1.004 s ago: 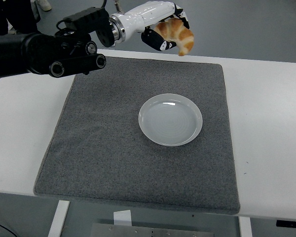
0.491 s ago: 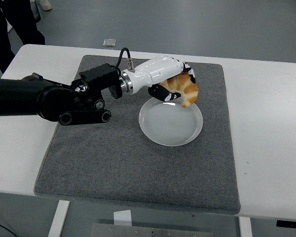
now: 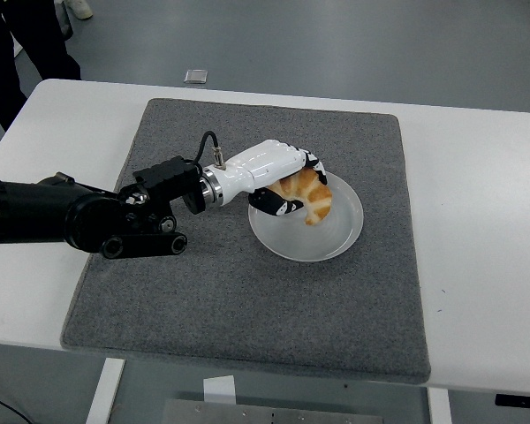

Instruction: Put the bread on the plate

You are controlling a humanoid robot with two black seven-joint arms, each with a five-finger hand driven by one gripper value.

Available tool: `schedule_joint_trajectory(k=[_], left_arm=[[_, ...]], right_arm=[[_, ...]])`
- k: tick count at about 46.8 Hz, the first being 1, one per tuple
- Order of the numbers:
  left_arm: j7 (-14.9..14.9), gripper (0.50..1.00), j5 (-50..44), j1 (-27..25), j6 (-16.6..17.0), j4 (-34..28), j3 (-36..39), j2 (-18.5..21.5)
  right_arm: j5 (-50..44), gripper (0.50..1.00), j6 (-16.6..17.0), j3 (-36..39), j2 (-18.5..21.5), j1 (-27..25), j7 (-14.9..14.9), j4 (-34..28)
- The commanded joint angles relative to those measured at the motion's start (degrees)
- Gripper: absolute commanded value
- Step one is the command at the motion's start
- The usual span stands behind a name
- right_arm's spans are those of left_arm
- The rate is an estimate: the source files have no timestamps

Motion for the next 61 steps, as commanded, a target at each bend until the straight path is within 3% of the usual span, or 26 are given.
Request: schedule_joint_trajectory(k=[1,34,50,55,61], left_arm=[[0.01,0.500,-0.09,0.69,-0.01,0.02,0.01,0.00],[-0.43,0.510,-1.32,4.30,-0.10,0.11,-0.52,0.00],[-0.61,0.630,-1.32,4.65,-0.10,0.28,-1.31,0.09],[-0.70,0.726,-1.32,4.65,-0.01,0.55,-1.48,0.00],[-0.70,0.735,-1.32,4.65,-0.01,0.98,-1.75,0.09]], right_arm=[[0.03,0.952,0.00,0.00,0.00,0.00,-0.05,0.00],[-0.06,0.952,0.00,0.00,0.00,0.00,0.04,0.00],[-0.06,0.952,0.00,0.00,0.00,0.00,0.04,0.00],[-0.06,0.952,0.00,0.00,0.00,0.00,-0.05,0.00],[-0.06,0.952,0.00,0.00,0.00,0.00,-0.05,0.00]])
